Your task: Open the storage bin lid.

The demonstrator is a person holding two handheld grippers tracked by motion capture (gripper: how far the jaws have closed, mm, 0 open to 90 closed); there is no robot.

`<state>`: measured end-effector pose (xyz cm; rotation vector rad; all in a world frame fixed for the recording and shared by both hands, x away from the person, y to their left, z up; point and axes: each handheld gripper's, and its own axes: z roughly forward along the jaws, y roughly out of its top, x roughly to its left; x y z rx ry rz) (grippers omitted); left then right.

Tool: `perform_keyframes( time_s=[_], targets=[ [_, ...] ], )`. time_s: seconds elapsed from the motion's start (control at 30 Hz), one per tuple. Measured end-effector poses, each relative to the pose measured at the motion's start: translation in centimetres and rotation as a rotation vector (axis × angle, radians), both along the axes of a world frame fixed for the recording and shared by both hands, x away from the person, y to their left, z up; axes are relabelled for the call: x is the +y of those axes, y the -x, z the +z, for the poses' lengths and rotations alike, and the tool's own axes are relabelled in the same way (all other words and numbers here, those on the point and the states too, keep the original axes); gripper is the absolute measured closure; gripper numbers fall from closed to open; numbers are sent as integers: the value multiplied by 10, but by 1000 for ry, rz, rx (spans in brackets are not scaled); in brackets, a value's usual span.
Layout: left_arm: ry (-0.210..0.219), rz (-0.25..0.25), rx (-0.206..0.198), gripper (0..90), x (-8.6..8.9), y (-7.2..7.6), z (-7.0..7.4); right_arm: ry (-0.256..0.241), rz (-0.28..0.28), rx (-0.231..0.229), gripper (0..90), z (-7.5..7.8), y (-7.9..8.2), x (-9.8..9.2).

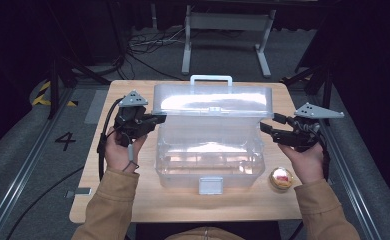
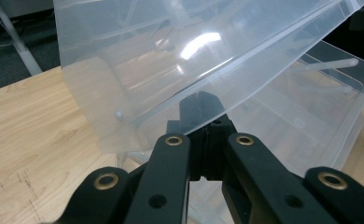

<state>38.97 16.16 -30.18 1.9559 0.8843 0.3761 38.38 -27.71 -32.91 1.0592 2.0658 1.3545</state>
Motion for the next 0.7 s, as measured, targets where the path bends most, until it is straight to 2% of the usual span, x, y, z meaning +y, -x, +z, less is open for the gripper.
perform_keyframes(
  time_s=[0.23, 0.37, 0.7],
  targets=[
    [9, -9, -9, 894, 0, -5, 2, -3, -34, -10, 399, 4, -9, 9],
    [18, -14, -11, 894, 0, -6, 3, 15, -71, -48, 406, 7, -13, 14],
    [23, -16, -14, 893, 1, -8, 3, 30, -115, -79, 450, 9, -24, 20]
  ],
)
